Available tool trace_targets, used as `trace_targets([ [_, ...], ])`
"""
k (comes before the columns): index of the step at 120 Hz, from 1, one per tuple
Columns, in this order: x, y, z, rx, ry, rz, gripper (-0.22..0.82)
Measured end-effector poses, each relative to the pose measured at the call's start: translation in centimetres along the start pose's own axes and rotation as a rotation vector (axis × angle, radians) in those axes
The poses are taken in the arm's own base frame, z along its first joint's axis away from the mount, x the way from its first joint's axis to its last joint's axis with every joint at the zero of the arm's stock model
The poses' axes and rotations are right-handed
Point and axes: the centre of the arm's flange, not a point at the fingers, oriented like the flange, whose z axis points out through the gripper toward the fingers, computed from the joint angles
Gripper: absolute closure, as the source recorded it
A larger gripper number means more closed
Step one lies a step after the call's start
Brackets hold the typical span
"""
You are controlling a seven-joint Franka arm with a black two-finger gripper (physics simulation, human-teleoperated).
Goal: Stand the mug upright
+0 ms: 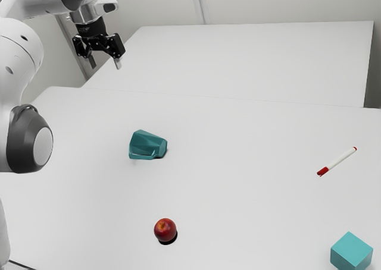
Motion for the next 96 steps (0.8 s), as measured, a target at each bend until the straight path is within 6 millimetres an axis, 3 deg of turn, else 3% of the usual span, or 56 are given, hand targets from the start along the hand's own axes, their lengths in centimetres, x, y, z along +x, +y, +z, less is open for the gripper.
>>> trace_targets([
  [25, -0.2, 0.6, 0.1, -0.016, -0.012, 0.009, 0.0],
  [36, -1.0, 0.8, 2.4, -0.066, -0.065, 0.013, 0.0],
  [49, -4.1, -2.7, 6.5, -0.159, -0.132, -0.034, 0.0],
  [61, -5.5, -6.0, 9.0, -0.197, -0.134, -0.063, 0.0],
  [76, -6.0, -10.4, 11.7, -0.263, -0.085, -0.084, 0.0],
  [96, -4.8, -15.2, 16.8, -0.367, -0.005, -0.107, 0.0],
])
